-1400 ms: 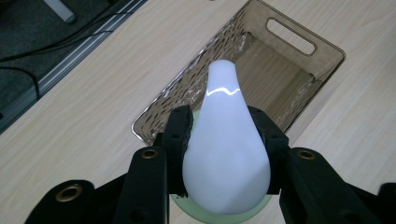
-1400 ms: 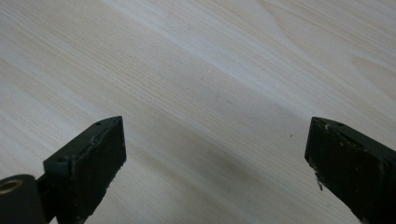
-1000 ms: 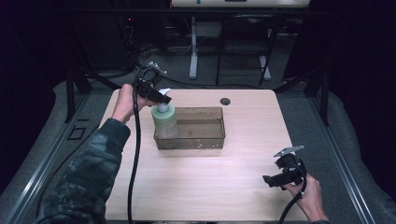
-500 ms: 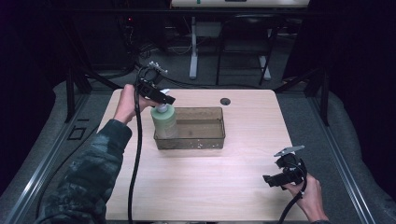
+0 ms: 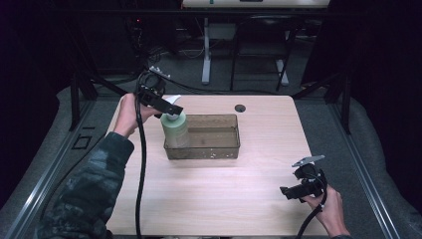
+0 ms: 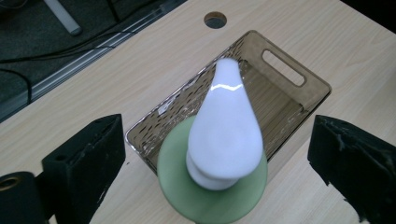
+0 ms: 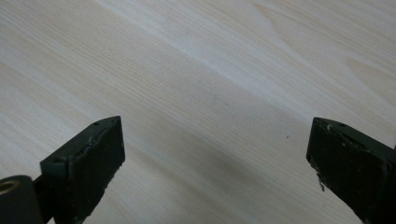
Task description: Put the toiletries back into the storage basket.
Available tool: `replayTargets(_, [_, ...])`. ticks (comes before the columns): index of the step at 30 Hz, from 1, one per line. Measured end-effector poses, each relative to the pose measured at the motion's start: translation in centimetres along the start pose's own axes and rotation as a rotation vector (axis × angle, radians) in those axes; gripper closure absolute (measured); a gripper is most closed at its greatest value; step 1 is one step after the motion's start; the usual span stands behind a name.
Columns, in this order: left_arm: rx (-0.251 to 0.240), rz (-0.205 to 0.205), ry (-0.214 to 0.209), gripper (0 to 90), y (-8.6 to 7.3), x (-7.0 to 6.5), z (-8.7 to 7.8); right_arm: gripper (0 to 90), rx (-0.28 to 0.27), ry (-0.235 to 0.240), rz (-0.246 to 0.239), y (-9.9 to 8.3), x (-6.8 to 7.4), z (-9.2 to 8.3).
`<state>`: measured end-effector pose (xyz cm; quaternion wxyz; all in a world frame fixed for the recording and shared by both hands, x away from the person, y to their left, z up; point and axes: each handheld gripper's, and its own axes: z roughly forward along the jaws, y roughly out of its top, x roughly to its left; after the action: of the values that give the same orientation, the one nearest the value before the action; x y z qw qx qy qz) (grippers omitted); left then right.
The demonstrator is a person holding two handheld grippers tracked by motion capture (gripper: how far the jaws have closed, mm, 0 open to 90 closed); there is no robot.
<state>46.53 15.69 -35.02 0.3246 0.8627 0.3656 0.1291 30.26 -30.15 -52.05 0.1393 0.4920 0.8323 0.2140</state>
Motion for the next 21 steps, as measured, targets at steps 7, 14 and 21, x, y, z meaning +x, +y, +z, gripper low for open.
replayTargets(7, [0.006,-0.001,0.012,0.0,-2.0,-0.5,-0.7,1.4,0.003,0.003,0.002,0.0,0.1,0.0])
replayTargets(14, [-0.009,0.008,0.016,0.0,-4.5,-1.6,-1.5,1.5,0.009,-0.001,-0.005,0.0,0.2,0.2])
replayTargets(21, [0.003,-0.005,0.009,0.0,-7.0,-2.0,-1.3,1.5,0.015,-0.003,-0.012,0.1,0.2,0.3])
